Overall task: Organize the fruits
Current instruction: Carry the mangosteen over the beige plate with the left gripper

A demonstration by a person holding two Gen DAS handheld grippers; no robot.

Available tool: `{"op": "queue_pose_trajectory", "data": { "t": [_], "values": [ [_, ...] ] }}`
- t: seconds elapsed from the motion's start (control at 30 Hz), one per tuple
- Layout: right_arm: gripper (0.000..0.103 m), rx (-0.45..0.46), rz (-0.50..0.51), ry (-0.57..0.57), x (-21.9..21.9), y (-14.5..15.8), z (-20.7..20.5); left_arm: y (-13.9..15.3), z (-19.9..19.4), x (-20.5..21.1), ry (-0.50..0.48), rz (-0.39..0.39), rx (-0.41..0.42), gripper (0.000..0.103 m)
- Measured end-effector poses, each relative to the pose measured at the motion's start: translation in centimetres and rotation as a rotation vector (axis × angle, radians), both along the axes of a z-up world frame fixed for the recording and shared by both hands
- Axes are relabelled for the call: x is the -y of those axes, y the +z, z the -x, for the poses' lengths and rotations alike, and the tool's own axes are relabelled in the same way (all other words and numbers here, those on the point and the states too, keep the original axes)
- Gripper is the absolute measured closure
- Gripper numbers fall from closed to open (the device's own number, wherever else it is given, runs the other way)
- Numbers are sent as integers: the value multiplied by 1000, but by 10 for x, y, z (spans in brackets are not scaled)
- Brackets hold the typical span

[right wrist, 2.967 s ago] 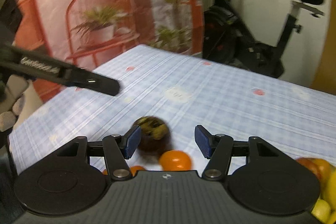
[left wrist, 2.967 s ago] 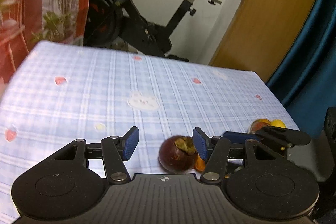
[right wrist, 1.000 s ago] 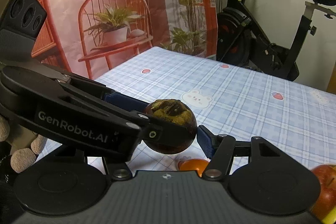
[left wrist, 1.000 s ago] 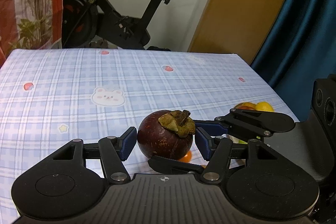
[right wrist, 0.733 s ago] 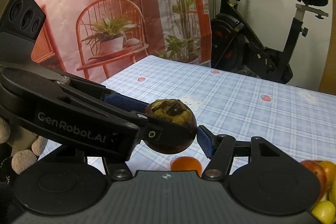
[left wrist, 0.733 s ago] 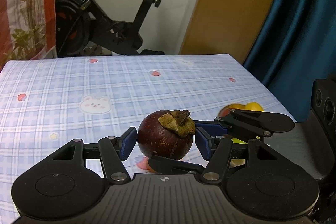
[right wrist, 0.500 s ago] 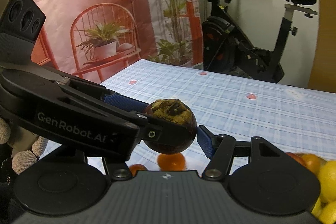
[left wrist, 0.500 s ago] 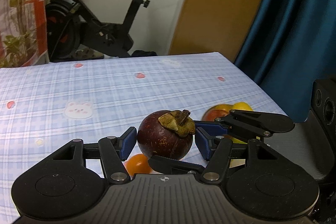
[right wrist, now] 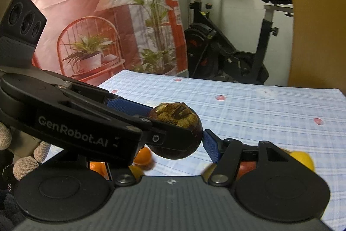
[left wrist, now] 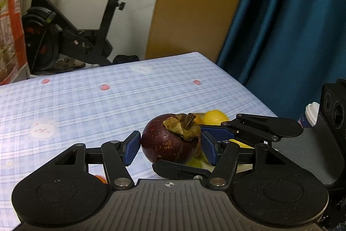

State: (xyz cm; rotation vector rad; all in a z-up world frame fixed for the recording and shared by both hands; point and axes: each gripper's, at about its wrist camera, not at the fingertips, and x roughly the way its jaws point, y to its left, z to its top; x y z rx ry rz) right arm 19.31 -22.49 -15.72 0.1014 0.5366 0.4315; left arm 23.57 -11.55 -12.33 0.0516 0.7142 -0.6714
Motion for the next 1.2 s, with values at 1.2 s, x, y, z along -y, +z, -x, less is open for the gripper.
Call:
{"op": "queue_pose_trajectory", "data": {
  "t": [1.2],
  "values": [
    [40, -189, 7, -162, 84, -47, 61, -68, 27, 91, -137, -50, -194, 39]
  ]
}}
